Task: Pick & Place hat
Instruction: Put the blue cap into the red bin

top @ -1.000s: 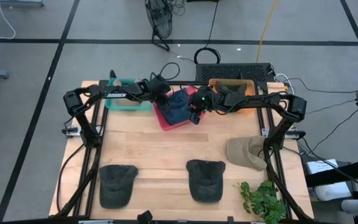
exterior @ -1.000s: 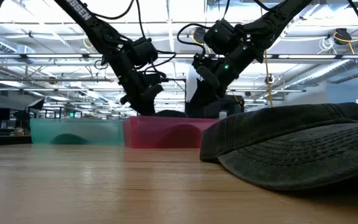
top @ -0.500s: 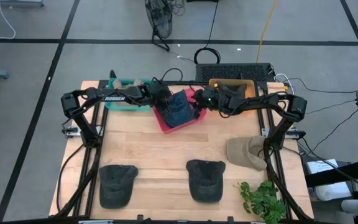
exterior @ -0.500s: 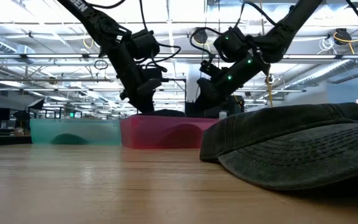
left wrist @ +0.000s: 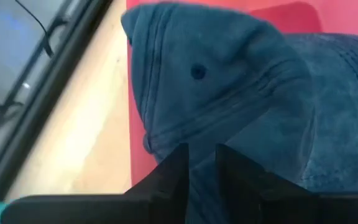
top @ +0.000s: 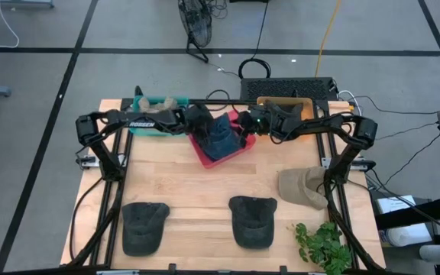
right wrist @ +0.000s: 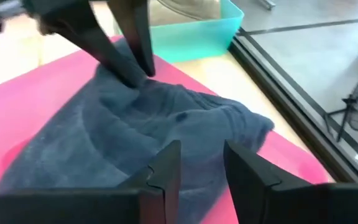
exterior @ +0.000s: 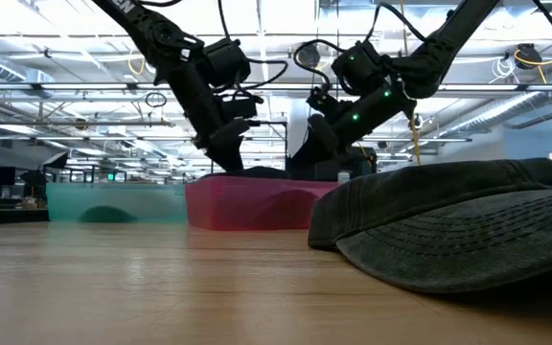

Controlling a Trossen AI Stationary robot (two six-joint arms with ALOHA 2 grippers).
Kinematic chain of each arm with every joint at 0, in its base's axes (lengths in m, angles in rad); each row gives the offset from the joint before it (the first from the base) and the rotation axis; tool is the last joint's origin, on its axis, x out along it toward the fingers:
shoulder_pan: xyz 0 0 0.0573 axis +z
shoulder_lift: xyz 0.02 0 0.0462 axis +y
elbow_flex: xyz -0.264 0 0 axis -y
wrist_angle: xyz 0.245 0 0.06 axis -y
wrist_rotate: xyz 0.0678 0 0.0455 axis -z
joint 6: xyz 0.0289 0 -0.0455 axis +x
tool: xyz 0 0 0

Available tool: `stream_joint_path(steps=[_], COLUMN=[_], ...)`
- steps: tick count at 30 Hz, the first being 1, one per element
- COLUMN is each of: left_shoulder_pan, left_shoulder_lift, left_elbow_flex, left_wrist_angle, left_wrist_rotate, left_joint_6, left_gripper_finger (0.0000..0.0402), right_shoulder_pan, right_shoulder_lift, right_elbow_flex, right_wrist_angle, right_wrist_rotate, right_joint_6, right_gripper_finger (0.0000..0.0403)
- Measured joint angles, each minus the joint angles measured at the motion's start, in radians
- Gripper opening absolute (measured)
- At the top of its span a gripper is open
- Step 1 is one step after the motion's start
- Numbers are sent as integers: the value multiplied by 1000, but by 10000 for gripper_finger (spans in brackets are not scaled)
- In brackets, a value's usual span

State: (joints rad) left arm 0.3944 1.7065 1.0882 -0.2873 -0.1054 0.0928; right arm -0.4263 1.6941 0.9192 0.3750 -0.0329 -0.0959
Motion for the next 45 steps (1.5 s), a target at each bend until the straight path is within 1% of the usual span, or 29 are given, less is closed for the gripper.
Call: stream_joint_path(steps=[4,6,9,11,14,15,16,17,18,20,22,24,31,33,35,38,40,42,45], left_shoulder_pan=[-10,-10,-10,-9,-11,-17,-25,-34,-44,-61,-68,-68,-59,-59,-60,-62,-65,-68,-68], left_shoulder_lift=[-1,-15,-47,-67,-87,-87,-86,-86,-83,-73,-69,-69,-44,-29,-17,2,20,32,50], left_elbow_flex=[0,-1,-1,-1,0,0,0,0,0,0,-1,-1,0,-2,-2,-2,-1,-1,0], left_wrist_angle=[39,47,76,79,68,74,76,72,72,76,68,80,72,67,101,124,133,136,137], left_wrist_rotate=[-56,-77,-75,-2,238,302,333,335,311,209,112,66,108,98,95,81,69,62,60], left_joint_6=[15,21,31,34,60,75,94,119,141,162,156,149,118,120,121,114,113,113,111], left_gripper_finger=[90,90,90,90,90,90,90,90,90,93,107,131,234,252,262,262,250,230,188], right_shoulder_pan=[-9,-14,-18,-18,-18,-18,-18,-18,-18,-18,-18,-18,-21,-21,-22,-22,-22,-22,-22], right_shoulder_lift=[-31,-58,-97,-128,-166,-181,-195,-209,-220,-244,-265,-284,-297,-297,-297,-297,-297,-297,-297], right_elbow_flex=[2,2,2,2,1,1,1,1,1,1,1,1,1,1,1,1,1,1,1], right_wrist_angle=[-26,-69,-121,-189,-264,-288,-297,-302,-305,-306,-298,-295,-261,-261,-259,-261,-260,-261,-262], right_wrist_rotate=[5,5,5,5,5,5,5,5,5,5,5,5,6,6,6,6,6,6,6], right_joint_6=[-3,3,13,21,23,23,23,22,21,13,-2,-13,-43,-47,-47,-38,-29,-29,-29], right_gripper_finger=[111,111,108,106,103,102,102,102,102,101,100,100,100,100,100,100,100,100,100])
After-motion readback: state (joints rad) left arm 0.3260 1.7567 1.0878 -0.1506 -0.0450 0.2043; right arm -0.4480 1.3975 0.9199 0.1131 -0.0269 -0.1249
